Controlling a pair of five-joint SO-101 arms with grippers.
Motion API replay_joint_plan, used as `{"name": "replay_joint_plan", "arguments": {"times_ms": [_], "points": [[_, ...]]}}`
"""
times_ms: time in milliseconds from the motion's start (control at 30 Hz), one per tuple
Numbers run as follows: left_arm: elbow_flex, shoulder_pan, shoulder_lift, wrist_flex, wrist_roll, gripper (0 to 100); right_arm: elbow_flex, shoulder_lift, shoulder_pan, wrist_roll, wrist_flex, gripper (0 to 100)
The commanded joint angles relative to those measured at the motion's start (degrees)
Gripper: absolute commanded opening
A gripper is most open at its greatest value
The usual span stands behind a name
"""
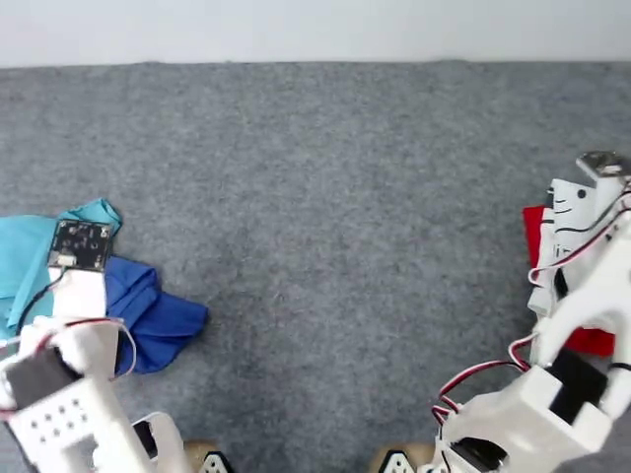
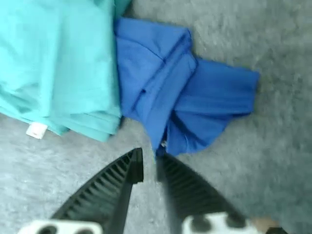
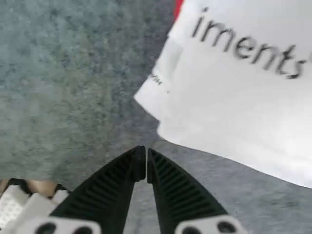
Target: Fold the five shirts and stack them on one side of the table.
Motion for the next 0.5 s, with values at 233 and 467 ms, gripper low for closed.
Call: {"name": "replay_joint_plan", "arguments": {"times_ms": [233,467], "points": [[-3.74,-1.58,12.31,-17.93,-1.93,17,4.75,-8.92,-7.25,-4.31,2.33,1.2],[-17.19,-4.40,31.82,-18.99,-2.37,17,7.38,-9.19,-10.77,-8.88,2.33,1.2]]}}
